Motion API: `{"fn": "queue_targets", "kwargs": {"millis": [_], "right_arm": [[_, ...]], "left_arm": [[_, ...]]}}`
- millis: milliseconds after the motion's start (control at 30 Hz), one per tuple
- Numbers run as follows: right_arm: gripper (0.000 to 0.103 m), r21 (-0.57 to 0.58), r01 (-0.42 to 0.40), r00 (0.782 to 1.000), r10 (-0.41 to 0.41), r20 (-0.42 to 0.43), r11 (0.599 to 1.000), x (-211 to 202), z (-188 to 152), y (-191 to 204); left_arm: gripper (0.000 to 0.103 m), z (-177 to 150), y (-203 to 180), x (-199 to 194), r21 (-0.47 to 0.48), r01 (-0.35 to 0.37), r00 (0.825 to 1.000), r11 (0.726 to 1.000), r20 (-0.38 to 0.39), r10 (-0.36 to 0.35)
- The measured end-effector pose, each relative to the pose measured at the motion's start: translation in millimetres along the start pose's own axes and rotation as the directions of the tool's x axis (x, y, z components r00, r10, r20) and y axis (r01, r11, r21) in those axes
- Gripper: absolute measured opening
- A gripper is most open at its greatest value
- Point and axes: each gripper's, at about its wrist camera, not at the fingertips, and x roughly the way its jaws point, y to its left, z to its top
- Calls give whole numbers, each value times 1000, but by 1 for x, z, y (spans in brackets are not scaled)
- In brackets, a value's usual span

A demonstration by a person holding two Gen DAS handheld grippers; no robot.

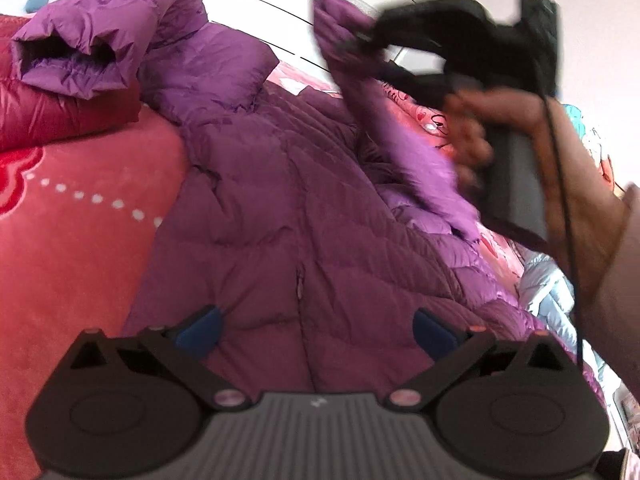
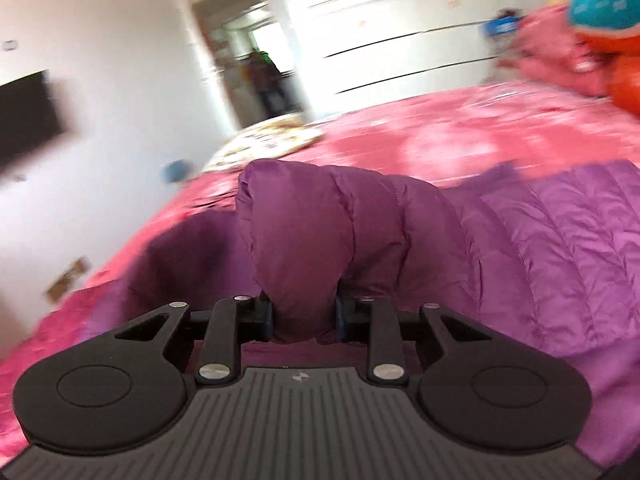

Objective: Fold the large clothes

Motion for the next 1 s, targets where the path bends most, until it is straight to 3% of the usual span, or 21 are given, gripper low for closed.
{"fn": "queue_targets", "kwargs": {"millis": [300,400,467,600,633,800,1000], "right_arm": [[36,34,7,986,-1,-167,999,67,-33,-8],[50,51,8,985,1,-170,999,62,-38,-14],[72,77,-1,987,14,-159,997,50,-37,-17],[90,87,17,995,-9,-102,996,16,-36,-17],[100,90,30,997,-23,-79,996,1,-36,-18],[100,132,111,994,-110,-19,985,-51,-41,-44],[101,281,243,966,-258,15,928,-117,-75,-75]], "left_arm": [[102,-1,3,1,-17,9,1000,1000,-1,-9],[102,-1,3,2,-16,7,1000,1000,-1,-7],[102,-1,3,1,-12,4,1000,1000,0,-4],[102,-3,1,1,6,-6,1000,1000,5,6],[102,-3,0,1,13,-9,1000,1000,7,9],[102,-7,-4,0,46,-23,1000,999,13,22],[98,-7,-2,-7,44,-40,999,998,31,39]]}}
